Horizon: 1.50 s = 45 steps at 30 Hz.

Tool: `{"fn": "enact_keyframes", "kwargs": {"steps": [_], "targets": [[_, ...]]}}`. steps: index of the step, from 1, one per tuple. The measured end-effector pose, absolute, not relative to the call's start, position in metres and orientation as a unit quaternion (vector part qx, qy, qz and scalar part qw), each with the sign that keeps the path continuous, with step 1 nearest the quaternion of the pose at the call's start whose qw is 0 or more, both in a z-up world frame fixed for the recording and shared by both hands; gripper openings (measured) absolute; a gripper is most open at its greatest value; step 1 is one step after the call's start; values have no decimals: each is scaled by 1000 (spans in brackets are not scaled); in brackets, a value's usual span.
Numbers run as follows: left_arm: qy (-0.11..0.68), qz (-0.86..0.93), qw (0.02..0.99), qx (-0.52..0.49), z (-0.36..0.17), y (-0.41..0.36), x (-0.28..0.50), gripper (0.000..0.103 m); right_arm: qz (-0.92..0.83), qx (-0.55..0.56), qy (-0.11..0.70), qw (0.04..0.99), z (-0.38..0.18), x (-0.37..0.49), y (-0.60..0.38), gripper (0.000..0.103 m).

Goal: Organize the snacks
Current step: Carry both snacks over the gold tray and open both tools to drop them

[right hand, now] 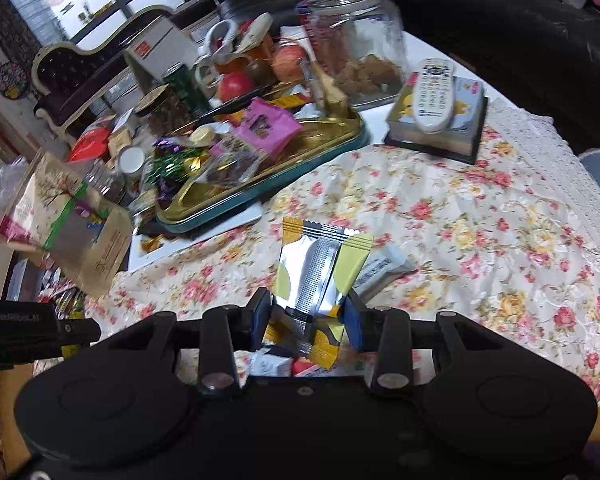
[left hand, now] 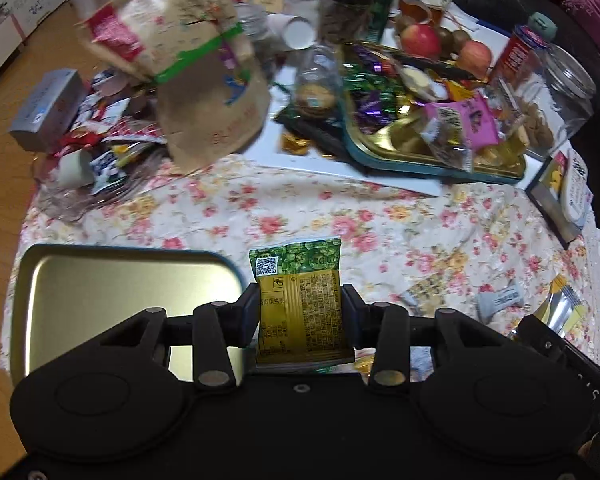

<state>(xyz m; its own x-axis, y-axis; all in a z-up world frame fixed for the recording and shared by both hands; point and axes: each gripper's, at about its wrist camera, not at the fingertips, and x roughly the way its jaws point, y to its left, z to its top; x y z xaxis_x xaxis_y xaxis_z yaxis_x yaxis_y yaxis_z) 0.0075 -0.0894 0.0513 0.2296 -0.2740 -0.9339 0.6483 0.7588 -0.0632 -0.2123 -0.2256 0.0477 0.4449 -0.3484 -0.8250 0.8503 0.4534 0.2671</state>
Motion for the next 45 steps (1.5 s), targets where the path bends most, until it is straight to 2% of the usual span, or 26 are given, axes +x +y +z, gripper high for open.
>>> {"fn": "enact_keyframes", "kwargs": {"steps": [18, 32, 45], "targets": [[562, -197, 790, 145, 40, 24, 86, 50, -249, 286, 397, 836, 50, -102, -129, 41], [564, -185, 794, 133, 42, 49, 97, 51, -136, 251, 425, 859, 41, -52, -58, 41], [627, -176, 753, 93, 22, 58, 103, 50, -93, 207, 478, 849, 22, -33, -29, 42]]}}
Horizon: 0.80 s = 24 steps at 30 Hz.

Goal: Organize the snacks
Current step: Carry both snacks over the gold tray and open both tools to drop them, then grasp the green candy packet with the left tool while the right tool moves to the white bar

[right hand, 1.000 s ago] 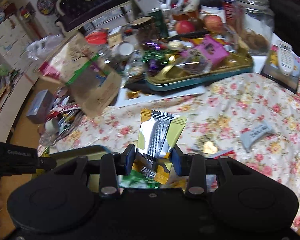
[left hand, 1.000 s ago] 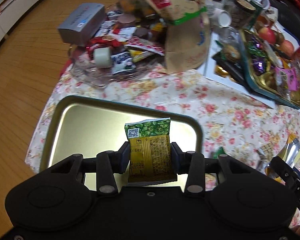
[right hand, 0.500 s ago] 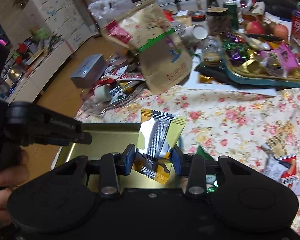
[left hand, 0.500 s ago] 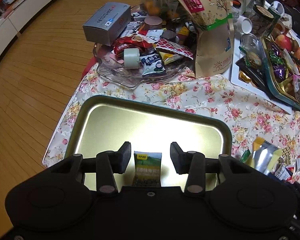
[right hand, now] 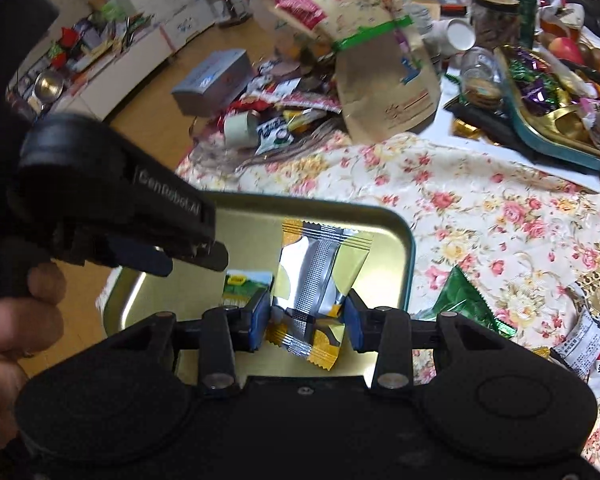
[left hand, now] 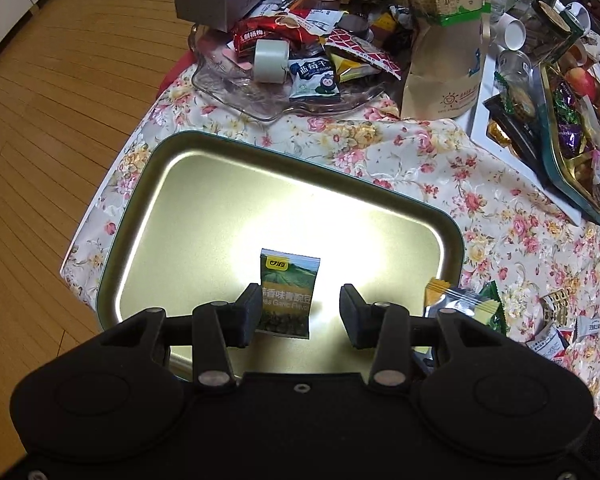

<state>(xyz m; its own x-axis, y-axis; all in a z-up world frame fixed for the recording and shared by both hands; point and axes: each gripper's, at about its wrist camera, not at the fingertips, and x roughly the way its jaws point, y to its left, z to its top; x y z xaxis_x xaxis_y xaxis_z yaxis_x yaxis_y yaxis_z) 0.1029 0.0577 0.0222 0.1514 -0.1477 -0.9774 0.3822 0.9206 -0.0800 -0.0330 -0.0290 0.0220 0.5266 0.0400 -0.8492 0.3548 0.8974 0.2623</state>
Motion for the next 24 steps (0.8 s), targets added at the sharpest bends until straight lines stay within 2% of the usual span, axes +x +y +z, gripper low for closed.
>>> {"fn": "enact_keyframes", "kwargs": {"steps": [4, 7, 24], "targets": [[630, -189, 748, 88, 22, 57, 102, 50, -85, 207, 484, 846, 19, -31, -24, 43], [628, -191, 749, 90, 23, 56, 100, 50, -79, 211, 485, 845, 20, -31, -22, 50], [634, -214, 736, 105, 20, 39, 85, 50, -105, 199, 500, 836, 17, -39, -35, 52]]}}
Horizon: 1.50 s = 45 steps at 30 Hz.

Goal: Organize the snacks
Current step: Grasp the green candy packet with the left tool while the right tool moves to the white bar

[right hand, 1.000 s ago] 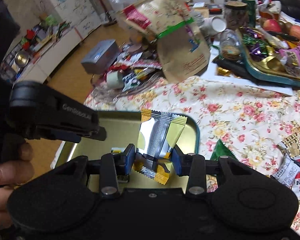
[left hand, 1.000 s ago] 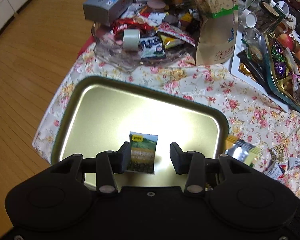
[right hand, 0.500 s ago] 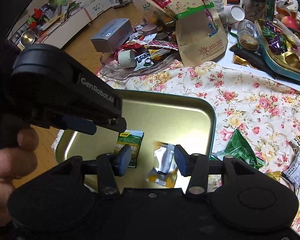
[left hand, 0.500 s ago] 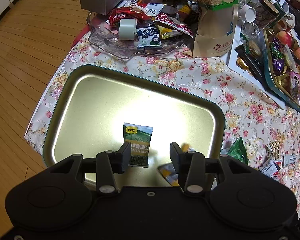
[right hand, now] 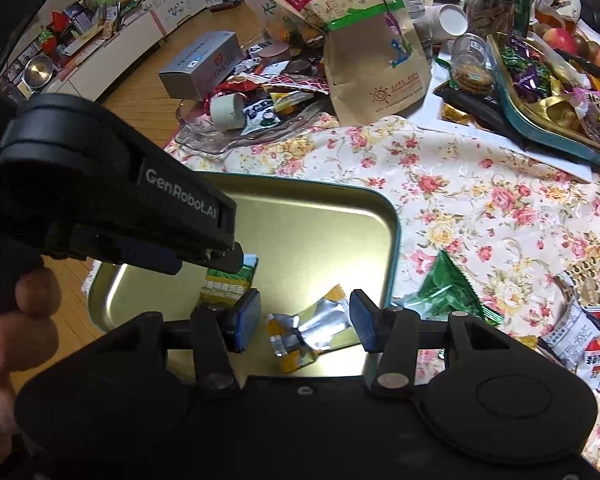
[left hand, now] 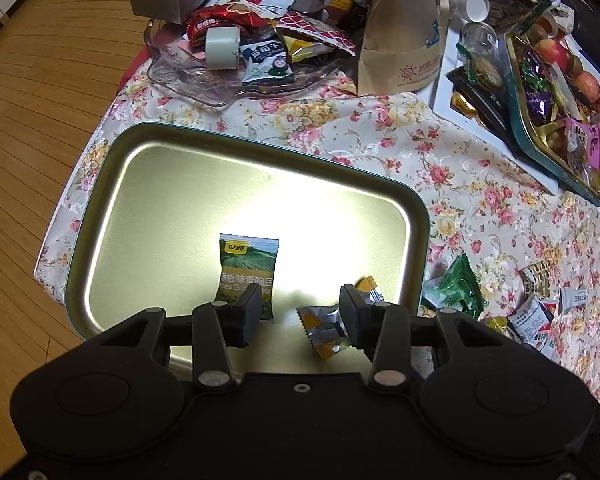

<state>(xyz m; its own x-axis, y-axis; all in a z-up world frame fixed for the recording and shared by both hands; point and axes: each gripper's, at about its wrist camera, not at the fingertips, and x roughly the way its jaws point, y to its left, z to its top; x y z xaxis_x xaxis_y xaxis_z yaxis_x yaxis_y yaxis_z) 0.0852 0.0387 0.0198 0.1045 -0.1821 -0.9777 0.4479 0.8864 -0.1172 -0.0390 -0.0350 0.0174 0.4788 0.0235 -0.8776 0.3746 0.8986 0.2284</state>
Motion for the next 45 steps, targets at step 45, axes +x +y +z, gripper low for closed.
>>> {"fn": "enact_keyframes", "kwargs": {"steps": [45], "targets": [[609, -312, 696, 217, 6, -95, -8, 50, -318, 301, 452, 777, 30, -194, -197, 52]]}}
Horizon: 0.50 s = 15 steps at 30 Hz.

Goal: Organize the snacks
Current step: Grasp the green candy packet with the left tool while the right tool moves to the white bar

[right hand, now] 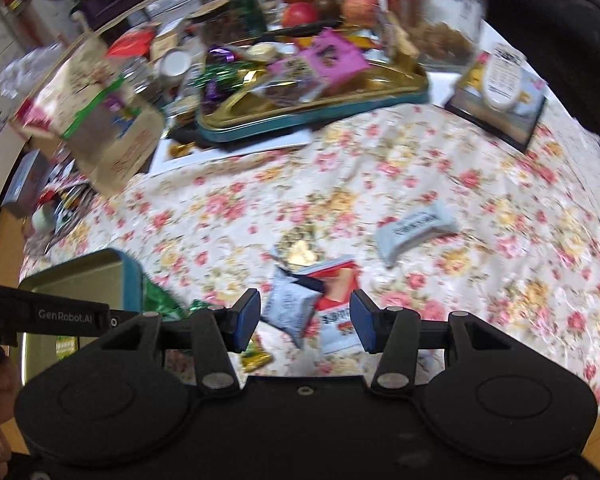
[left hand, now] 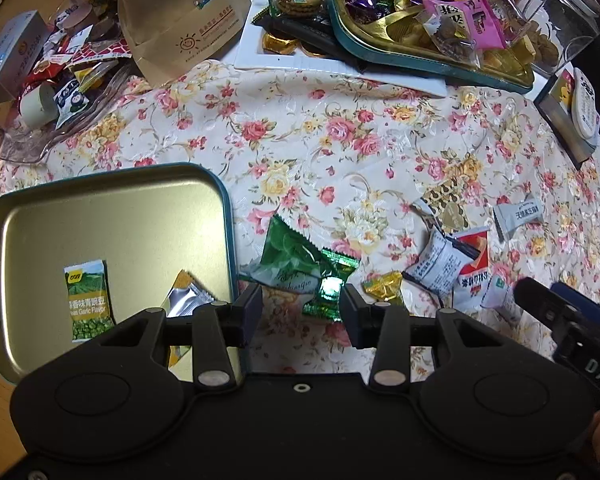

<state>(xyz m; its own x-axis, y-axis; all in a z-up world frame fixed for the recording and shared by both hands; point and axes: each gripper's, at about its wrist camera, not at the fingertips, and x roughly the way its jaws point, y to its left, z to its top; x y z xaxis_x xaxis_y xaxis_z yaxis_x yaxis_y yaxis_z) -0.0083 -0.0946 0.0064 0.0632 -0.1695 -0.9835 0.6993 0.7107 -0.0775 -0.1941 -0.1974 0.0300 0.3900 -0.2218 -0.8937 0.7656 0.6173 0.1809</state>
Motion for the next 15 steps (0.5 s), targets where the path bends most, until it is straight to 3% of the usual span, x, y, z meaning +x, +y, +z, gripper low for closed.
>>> {"fn": "enact_keyframes", "kwargs": {"steps": [15], "targets": [[629, -264, 698, 219, -33, -116, -3, 50, -349, 359, 429, 752, 28, -238, -232, 52]]}}
